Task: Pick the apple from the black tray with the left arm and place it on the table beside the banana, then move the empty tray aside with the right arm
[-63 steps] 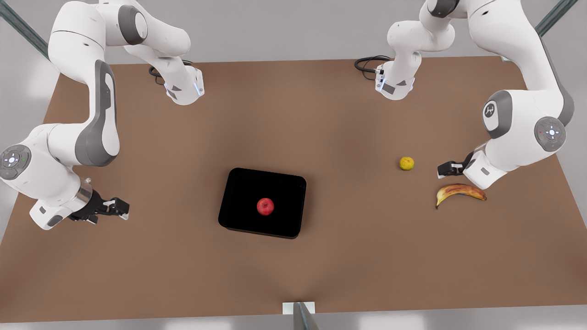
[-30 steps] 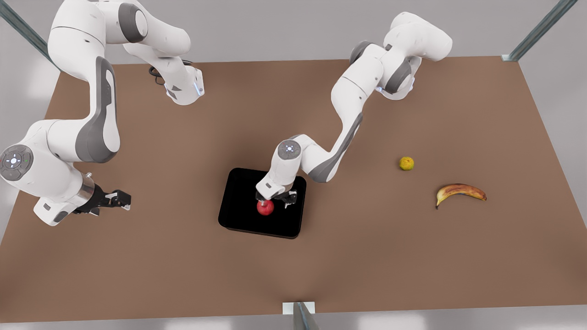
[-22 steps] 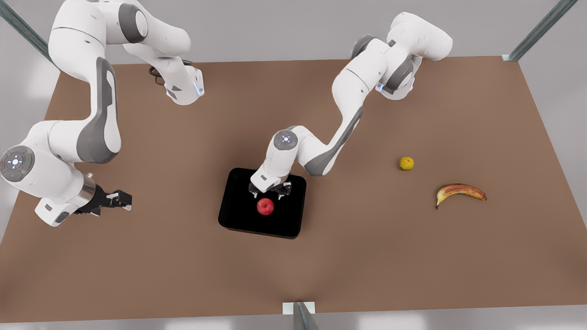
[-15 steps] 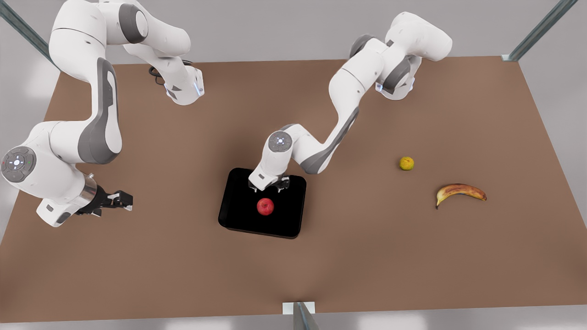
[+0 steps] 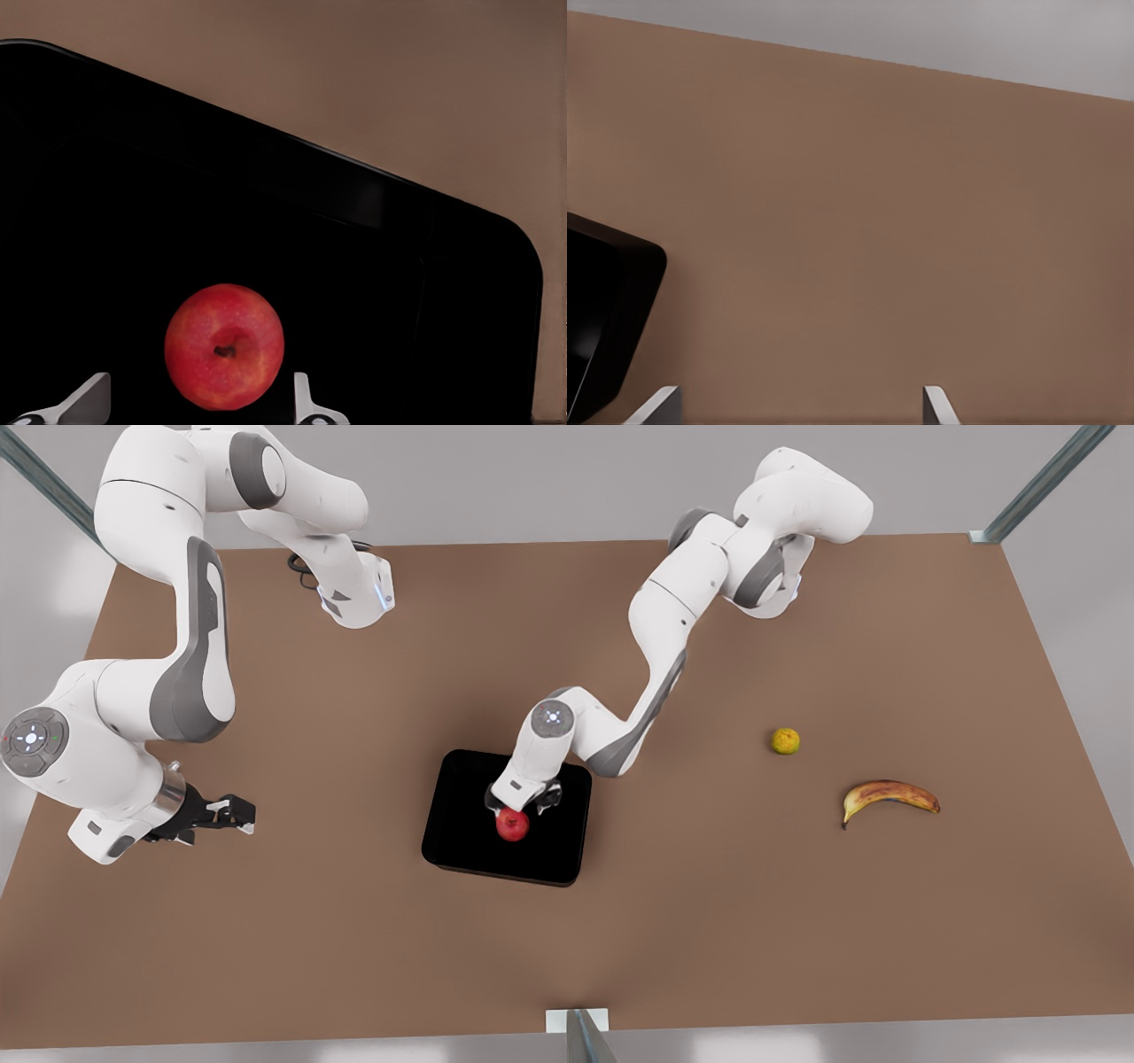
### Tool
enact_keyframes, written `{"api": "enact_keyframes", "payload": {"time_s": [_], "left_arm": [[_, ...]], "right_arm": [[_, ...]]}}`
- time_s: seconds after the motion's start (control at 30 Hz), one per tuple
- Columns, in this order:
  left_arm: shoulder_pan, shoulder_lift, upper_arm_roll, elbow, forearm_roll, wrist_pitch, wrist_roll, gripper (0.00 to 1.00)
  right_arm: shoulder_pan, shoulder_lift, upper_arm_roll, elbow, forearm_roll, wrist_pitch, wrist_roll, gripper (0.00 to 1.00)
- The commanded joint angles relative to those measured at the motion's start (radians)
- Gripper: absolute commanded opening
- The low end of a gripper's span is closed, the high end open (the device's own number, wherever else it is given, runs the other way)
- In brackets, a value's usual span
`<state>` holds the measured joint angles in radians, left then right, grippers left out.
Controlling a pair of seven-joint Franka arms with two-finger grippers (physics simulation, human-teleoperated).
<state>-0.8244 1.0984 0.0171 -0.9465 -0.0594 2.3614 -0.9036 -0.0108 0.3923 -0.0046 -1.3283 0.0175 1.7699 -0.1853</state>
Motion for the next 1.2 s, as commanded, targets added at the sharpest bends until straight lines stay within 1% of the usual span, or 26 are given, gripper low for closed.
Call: {"api": "enact_keyframes", "payload": {"time_s": [0.0,0.07,0.43,0.7,0.87,0.9,0.93,0.97,1.03,1.17], "left_arm": [[-0.009,0.014,0.001,0.0,0.001,0.088,-0.077,1.0],[-0.019,0.041,0.006,0.002,0.001,0.125,-0.078,1.0],[-0.039,0.063,0.055,0.0,0.0,0.176,-0.075,1.0],[-0.041,0.1,0.055,0.002,0.0,0.253,-0.077,1.0],[-0.041,0.104,0.058,0.002,0.0,0.254,-0.075,1.0],[-0.041,0.106,0.061,0.002,0.0,0.256,-0.074,0.95],[-0.041,0.107,0.061,0.0,0.0,0.263,-0.069,0.85],[-0.041,0.107,0.063,0.0,0.0,0.265,-0.067,0.78],[-0.041,0.107,0.067,0.0,0.0,0.265,-0.063,0.73],[-0.041,0.066,0.067,-0.008,0.001,0.236,-0.061,0.74]], "right_arm": [[0.0,-0.001,0.0,0.001,0.001,0.0,-0.002,1.0],[0.0,-0.001,0.0,0.001,0.001,0.0,-0.002,1.0],[0.0,-0.001,0.0,0.001,0.001,0.0,-0.003,1.0],[0.0,-0.001,0.0,0.0,-0.001,0.0,-0.003,1.0],[0.0,-0.001,0.0,0.0,-0.001,0.0,-0.003,1.0],[0.0,-0.001,0.0,0.0,-0.001,0.0,-0.003,1.0],[0.0,-0.001,0.0,0.0,-0.001,0.0,-0.003,1.0],[0.0,-0.001,0.0,0.0,-0.001,0.0,-0.003,1.0],[0.0,-0.001,0.0,0.0,-0.001,0.0,-0.003,1.0],[0.0,-0.001,0.0,0.0,-0.001,0.0,-0.003,1.0]]}}
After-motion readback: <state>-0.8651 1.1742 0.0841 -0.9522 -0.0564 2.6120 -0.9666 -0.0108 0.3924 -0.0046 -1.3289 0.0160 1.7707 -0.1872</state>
